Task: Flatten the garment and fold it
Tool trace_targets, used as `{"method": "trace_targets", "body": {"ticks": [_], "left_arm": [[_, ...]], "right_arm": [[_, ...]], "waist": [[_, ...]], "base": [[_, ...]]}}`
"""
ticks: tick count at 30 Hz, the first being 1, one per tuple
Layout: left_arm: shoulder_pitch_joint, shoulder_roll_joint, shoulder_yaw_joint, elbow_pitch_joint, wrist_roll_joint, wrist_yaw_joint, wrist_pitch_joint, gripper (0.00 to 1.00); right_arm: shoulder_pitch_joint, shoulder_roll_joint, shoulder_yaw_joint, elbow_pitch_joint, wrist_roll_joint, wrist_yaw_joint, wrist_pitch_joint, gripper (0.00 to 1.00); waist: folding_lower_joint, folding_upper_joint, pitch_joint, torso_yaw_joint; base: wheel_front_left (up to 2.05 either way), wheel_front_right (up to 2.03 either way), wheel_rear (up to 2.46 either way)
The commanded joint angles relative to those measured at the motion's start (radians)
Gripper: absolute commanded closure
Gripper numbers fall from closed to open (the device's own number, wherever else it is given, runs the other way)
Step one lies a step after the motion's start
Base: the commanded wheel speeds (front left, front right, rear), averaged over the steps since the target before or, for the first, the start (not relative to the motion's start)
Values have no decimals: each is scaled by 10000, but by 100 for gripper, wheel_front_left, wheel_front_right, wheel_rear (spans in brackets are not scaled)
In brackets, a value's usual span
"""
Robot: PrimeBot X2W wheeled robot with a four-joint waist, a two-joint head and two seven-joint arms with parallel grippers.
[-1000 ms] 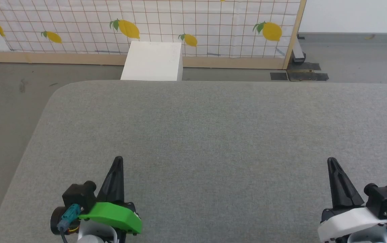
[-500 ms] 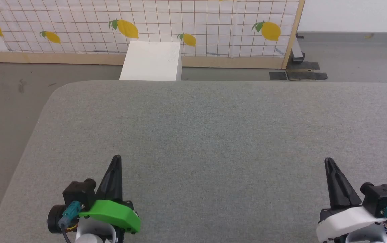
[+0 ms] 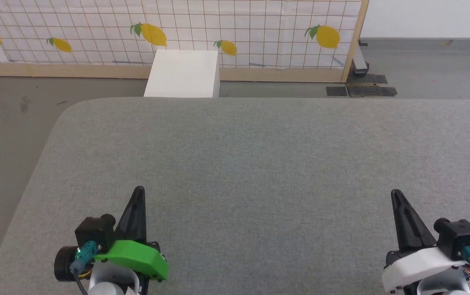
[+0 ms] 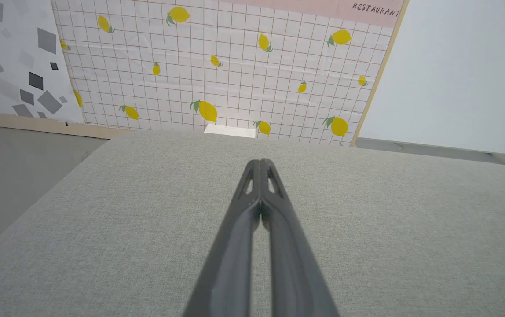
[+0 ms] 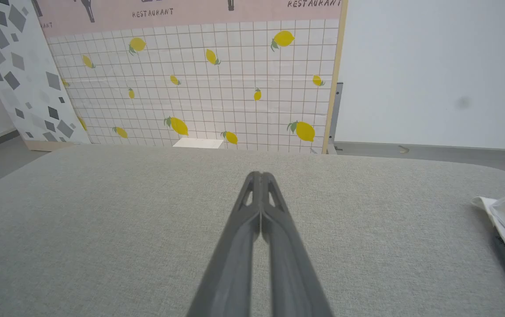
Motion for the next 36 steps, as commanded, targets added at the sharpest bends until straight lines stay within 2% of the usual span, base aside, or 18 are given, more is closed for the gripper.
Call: {"method": "trace_targets", "body": {"ticks": [1, 36], "left_arm": [[128, -17, 28, -60, 212, 58, 49, 100], [229, -30, 237, -565, 977, 295, 759, 100]], "right_arm": [[-148, 13, 36, -42, -99, -6, 40, 100], [-367, 23, 238, -97, -421, -11, 475, 100]], "waist": [[0, 0, 1, -3], [0, 0, 40, -95]], "base": [[0, 0, 0], [0, 0, 0]]}}
